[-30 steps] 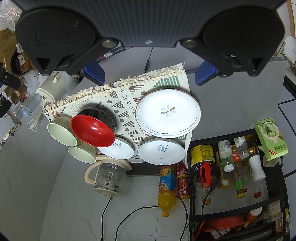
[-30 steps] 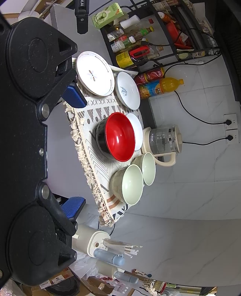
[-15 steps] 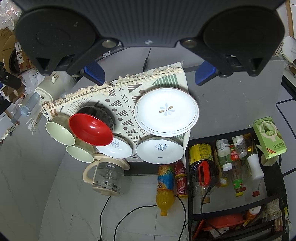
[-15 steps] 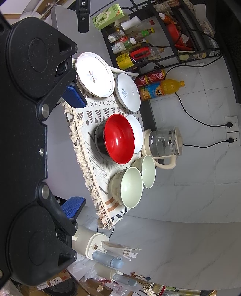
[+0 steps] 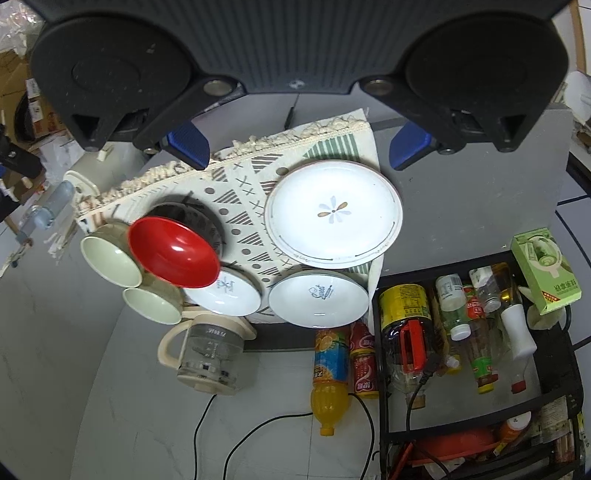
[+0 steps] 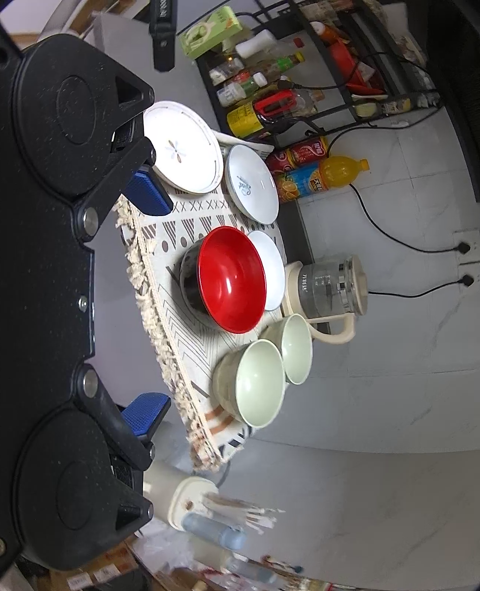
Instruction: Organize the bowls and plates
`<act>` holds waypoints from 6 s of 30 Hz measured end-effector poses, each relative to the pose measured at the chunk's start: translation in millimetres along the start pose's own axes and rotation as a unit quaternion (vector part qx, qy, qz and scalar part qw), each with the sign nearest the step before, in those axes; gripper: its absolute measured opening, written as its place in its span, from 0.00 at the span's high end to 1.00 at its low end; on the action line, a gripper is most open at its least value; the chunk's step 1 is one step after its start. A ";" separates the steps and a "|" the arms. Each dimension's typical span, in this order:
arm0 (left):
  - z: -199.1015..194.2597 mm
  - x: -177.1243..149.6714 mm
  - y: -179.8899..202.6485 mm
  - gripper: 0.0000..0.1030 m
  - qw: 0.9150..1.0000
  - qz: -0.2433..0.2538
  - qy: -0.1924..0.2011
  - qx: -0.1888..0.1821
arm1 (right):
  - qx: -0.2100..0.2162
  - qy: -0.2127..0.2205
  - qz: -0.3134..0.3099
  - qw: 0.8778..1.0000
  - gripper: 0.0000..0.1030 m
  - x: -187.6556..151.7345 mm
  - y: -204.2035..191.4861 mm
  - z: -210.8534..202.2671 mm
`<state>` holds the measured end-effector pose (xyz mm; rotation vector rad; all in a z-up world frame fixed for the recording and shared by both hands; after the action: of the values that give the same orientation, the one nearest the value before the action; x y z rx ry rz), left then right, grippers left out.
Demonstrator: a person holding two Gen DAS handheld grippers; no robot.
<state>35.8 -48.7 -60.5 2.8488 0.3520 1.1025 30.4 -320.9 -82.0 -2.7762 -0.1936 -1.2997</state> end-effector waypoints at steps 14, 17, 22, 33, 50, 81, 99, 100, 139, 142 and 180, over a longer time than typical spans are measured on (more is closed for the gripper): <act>45.6 20.7 38.0 0.01 1.000 0.003 -0.014 -0.025 | 0.002 -0.035 0.005 0.999 0.00 8.6 33.8 44.2; 55.4 28.5 49.4 0.01 0.999 -0.004 -0.018 -0.034 | 0.000 -0.040 0.004 0.999 0.00 13.5 41.9 54.5; 73.6 44.7 70.3 0.01 0.999 -0.004 -0.021 -0.038 | -0.003 -0.042 0.008 0.999 0.00 23.5 58.5 70.9; 123.6 78.2 122.2 0.01 0.998 0.009 -0.030 -0.056 | -0.014 -0.049 0.016 0.999 0.00 46.0 100.8 113.1; 201.5 115.2 198.0 0.07 0.992 0.040 -0.058 -0.108 | -0.034 -0.074 0.047 0.996 0.15 65.4 143.4 172.1; 326.9 100.9 319.6 0.64 0.963 0.127 -0.164 -0.171 | -0.052 -0.152 0.123 0.979 0.64 35.1 193.4 256.8; 330.1 94.0 320.7 0.86 0.959 0.120 -0.188 -0.173 | -0.049 -0.131 0.104 0.985 0.80 49.7 185.9 255.1; 327.1 96.5 320.6 0.86 0.960 0.120 -0.183 -0.173 | -0.051 -0.125 0.101 0.986 0.79 52.9 185.0 252.5; 221.4 150.2 250.3 0.86 0.985 0.022 -0.075 -0.155 | 0.029 -0.027 0.041 0.998 0.79 122.3 113.6 193.2; 212.9 151.3 238.7 0.86 0.987 0.018 -0.064 -0.147 | 0.043 -0.024 0.032 0.998 0.79 126.0 103.6 193.8; 235.8 83.9 144.0 0.86 0.983 -0.064 -0.143 -0.090 | 0.076 -0.116 -0.081 0.987 0.82 79.8 31.6 226.6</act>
<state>281.2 -164.1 -159.5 2.7246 0.3865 0.6530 257.6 -319.0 -166.0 -2.8210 -0.5198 -0.9382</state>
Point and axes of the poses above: each gripper's, at about its wrist camera, not at the fingertips, and z roughly the way its jaws point, y to its right, x to its top, the point moved 10 cm from there along z, roughly the way its jaws point, and after that the axes turned 7 degrees about -z, right-handed, at the moved point
